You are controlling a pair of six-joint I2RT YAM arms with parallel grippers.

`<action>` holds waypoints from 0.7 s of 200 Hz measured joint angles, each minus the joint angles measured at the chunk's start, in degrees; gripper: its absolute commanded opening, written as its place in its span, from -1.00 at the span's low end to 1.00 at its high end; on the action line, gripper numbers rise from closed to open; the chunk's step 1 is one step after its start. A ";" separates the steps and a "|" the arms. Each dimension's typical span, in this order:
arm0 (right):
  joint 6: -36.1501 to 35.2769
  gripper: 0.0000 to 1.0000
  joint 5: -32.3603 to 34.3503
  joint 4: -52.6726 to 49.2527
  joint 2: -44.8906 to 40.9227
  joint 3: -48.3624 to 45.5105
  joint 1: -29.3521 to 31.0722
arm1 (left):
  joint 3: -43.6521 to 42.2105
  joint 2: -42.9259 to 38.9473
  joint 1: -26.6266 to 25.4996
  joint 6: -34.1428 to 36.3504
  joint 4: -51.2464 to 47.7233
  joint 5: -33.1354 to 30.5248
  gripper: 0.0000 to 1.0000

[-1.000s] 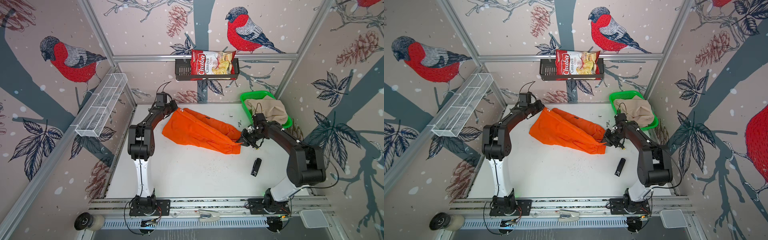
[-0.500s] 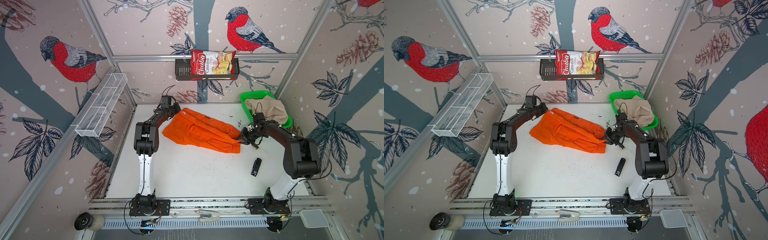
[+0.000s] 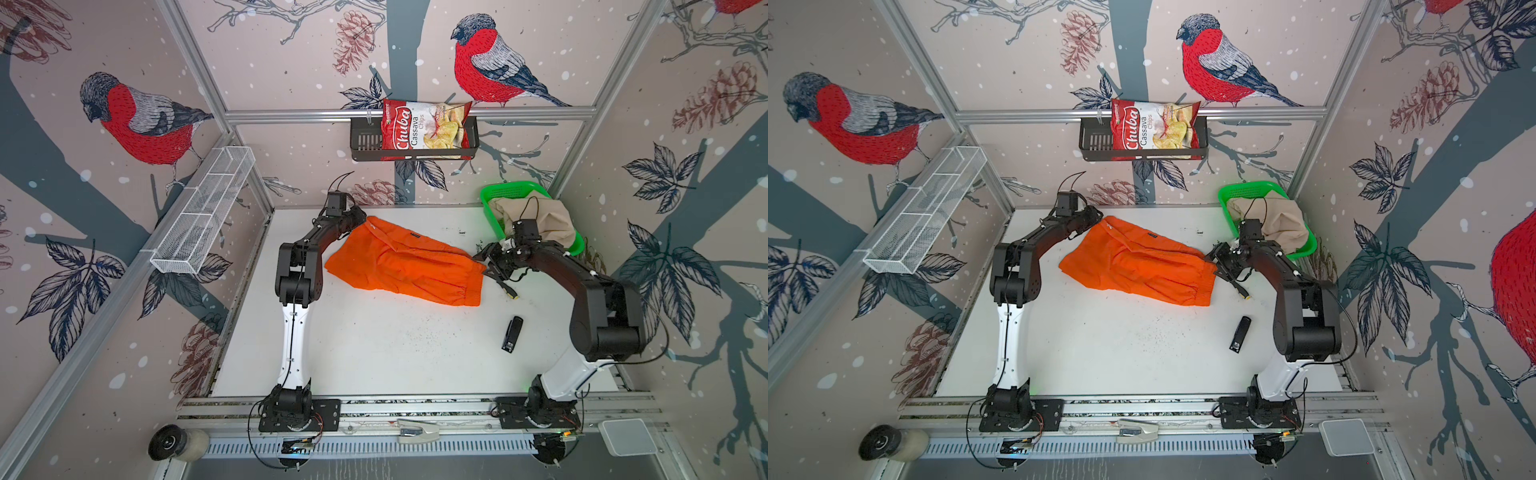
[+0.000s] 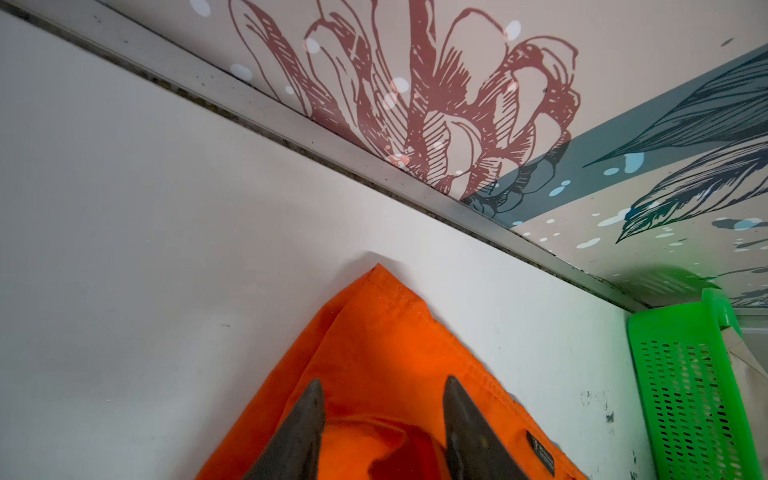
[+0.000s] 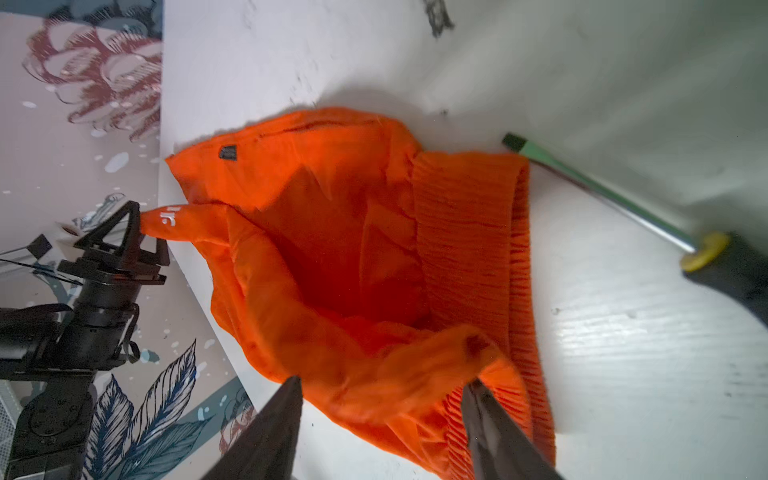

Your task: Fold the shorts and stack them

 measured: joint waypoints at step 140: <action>-1.66 0.25 12.41 7.30 -7.30 0.39 16.06 | -15.63 -14.93 -1.05 0.92 0.39 2.23 -0.16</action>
